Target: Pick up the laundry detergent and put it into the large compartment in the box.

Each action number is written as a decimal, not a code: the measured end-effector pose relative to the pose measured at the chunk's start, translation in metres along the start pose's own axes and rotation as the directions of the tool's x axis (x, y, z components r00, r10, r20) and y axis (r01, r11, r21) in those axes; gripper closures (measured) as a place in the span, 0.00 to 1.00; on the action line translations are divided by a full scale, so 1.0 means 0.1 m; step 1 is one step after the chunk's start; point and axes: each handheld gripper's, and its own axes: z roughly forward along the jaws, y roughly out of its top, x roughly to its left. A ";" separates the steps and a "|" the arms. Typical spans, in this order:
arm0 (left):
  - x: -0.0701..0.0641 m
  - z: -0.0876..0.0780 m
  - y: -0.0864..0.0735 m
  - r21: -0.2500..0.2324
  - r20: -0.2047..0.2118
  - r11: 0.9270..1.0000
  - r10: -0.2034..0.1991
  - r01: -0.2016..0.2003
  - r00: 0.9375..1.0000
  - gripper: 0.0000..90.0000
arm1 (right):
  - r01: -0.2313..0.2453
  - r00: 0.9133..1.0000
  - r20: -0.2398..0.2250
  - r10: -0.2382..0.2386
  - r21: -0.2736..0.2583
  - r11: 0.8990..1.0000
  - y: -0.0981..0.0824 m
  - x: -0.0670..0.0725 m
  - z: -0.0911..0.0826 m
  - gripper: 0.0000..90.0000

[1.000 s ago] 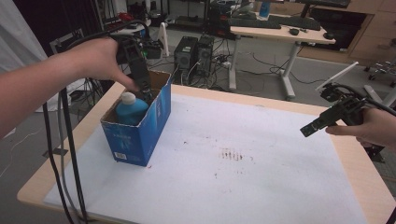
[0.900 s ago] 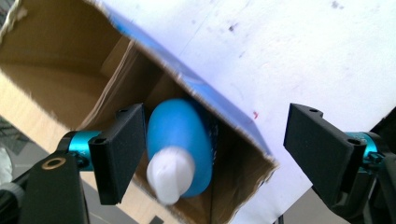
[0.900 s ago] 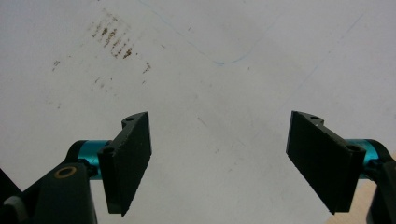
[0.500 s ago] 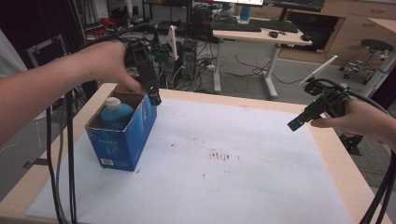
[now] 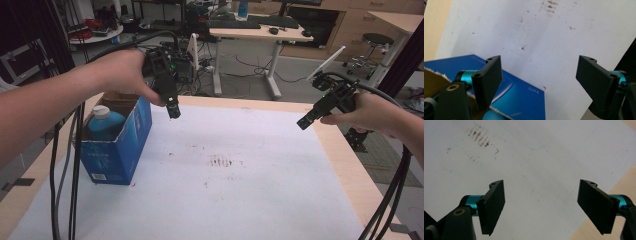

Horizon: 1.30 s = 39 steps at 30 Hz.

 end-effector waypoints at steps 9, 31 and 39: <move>-0.16 0.20 0.18 0.008 0.025 0.999 0.044 -0.044 0.999 0.24 | 0.003 1.000 0.007 -0.003 -0.006 1.000 -0.04 0.00 -0.04 0.24; -0.37 0.51 0.22 0.027 0.062 0.996 0.077 -0.079 0.995 0.24 | 0.008 1.000 0.007 -0.008 -0.008 1.000 -0.02 0.02 -0.05 0.24; -0.36 0.54 0.22 0.030 0.069 0.997 0.074 -0.076 0.995 0.24 | 0.004 1.000 0.007 -0.004 -0.001 1.000 -0.01 0.01 -0.03 0.24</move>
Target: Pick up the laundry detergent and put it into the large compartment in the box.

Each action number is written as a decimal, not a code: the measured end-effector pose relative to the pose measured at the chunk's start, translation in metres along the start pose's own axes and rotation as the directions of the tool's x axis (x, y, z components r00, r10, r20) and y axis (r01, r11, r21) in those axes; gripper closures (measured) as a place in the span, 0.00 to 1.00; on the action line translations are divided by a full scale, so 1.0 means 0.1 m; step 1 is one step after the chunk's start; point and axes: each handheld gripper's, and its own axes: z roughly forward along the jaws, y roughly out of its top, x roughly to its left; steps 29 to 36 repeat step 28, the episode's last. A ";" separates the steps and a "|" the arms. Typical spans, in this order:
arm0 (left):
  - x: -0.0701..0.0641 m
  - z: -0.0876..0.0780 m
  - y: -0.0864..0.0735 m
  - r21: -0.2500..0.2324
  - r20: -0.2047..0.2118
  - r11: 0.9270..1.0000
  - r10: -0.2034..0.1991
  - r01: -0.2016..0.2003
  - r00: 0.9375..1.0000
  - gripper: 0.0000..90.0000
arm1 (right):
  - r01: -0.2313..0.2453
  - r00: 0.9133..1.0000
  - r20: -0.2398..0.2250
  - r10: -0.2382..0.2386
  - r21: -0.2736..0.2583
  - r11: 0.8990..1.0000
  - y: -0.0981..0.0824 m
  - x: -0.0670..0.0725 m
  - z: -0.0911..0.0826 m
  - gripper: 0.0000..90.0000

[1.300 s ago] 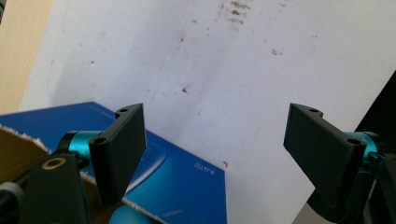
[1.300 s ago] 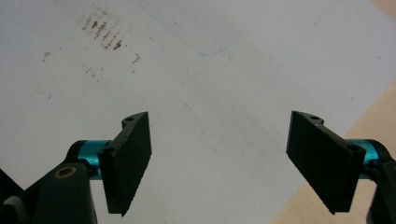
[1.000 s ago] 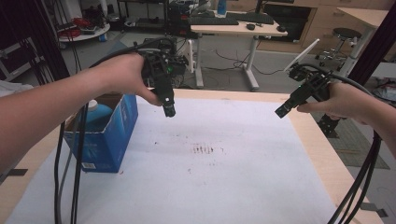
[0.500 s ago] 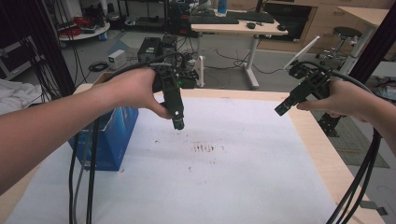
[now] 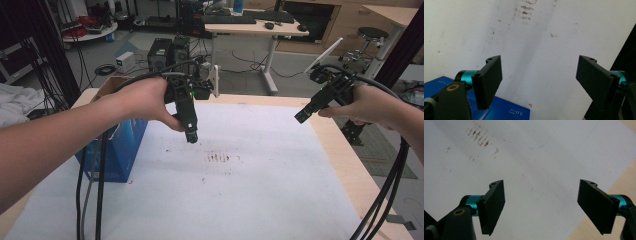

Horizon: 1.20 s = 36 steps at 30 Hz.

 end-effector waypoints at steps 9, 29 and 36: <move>0.01 0.01 -0.01 -0.002 0.002 1.000 -0.002 0.002 1.000 0.24 | -0.002 1.000 -0.002 0.002 0.001 1.000 0.01 -0.02 0.01 0.24; 0.02 0.01 -0.03 0.002 0.003 1.000 -0.007 0.007 1.000 0.24 | 0.001 1.000 0.000 -0.001 0.003 1.000 0.01 -0.01 0.01 0.24; 0.02 0.01 -0.03 0.002 0.003 1.000 -0.007 0.007 1.000 0.24 | 0.001 1.000 0.000 -0.001 0.003 1.000 0.01 -0.01 0.01 0.24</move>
